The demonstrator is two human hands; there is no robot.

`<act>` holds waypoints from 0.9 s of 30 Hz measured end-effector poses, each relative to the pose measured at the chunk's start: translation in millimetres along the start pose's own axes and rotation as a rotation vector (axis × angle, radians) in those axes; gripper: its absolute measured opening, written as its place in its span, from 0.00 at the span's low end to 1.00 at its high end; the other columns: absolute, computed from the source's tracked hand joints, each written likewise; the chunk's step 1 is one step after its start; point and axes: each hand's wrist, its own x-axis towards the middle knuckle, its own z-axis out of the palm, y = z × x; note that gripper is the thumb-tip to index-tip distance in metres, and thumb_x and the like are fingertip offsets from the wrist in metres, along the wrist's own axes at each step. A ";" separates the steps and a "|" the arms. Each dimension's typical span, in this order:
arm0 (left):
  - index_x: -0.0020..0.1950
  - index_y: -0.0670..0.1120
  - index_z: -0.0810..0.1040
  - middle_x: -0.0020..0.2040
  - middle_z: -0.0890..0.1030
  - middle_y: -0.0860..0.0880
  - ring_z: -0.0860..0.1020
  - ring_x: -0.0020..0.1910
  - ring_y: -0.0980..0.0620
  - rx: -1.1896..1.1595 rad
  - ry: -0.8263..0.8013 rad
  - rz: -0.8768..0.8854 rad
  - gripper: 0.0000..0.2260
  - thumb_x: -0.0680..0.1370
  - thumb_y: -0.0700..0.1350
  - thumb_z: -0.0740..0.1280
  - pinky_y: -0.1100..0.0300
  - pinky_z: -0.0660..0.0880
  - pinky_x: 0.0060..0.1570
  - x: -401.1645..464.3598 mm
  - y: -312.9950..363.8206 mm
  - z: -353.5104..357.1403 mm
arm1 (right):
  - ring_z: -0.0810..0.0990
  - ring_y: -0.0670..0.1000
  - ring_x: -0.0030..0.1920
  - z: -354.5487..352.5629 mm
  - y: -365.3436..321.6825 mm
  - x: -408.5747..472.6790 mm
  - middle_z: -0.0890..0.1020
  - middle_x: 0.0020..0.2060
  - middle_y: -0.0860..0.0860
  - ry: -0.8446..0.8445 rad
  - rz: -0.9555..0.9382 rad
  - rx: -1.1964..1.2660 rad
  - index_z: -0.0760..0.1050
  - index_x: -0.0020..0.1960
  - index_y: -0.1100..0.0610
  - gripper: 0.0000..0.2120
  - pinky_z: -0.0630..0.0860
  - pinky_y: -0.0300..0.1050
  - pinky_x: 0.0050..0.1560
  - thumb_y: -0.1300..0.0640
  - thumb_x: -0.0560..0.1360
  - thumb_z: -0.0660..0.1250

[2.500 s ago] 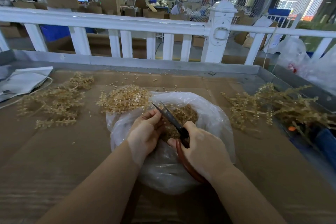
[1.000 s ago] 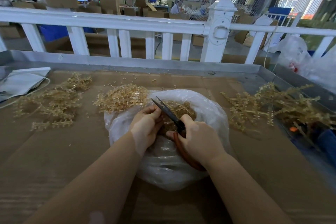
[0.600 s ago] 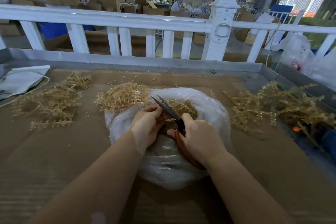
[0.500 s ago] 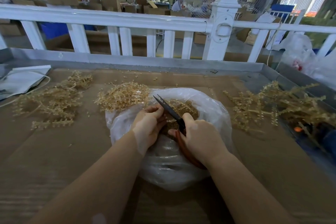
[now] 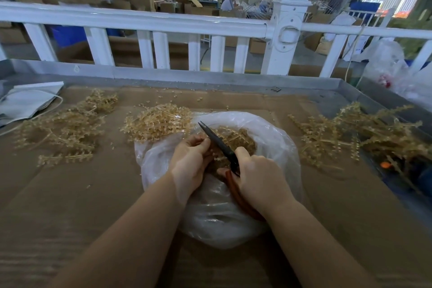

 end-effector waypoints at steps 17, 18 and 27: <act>0.39 0.44 0.73 0.39 0.77 0.46 0.76 0.39 0.51 0.118 0.007 0.179 0.10 0.79 0.34 0.61 0.57 0.75 0.45 -7.7 -9.3 -3.6 | 0.79 0.50 0.40 -1.4 -4.0 -8.8 0.80 0.39 0.49 0.077 0.021 0.064 0.70 0.55 0.52 0.24 0.75 0.43 0.40 0.33 0.75 0.57; 0.39 0.44 0.73 0.40 0.77 0.44 0.76 0.41 0.48 0.123 0.012 0.178 0.10 0.79 0.34 0.62 0.53 0.75 0.48 -7.9 -9.1 -3.7 | 0.79 0.50 0.40 -1.7 -4.4 -8.5 0.80 0.39 0.49 0.072 0.023 0.057 0.70 0.55 0.52 0.24 0.75 0.43 0.41 0.32 0.75 0.57; 0.40 0.44 0.73 0.43 0.76 0.42 0.75 0.44 0.45 0.139 0.034 0.166 0.10 0.79 0.34 0.62 0.50 0.73 0.52 -8.4 -8.2 -2.8 | 0.79 0.49 0.39 -2.1 -4.8 -8.2 0.80 0.38 0.49 0.080 0.014 0.043 0.72 0.56 0.52 0.22 0.72 0.41 0.40 0.34 0.76 0.59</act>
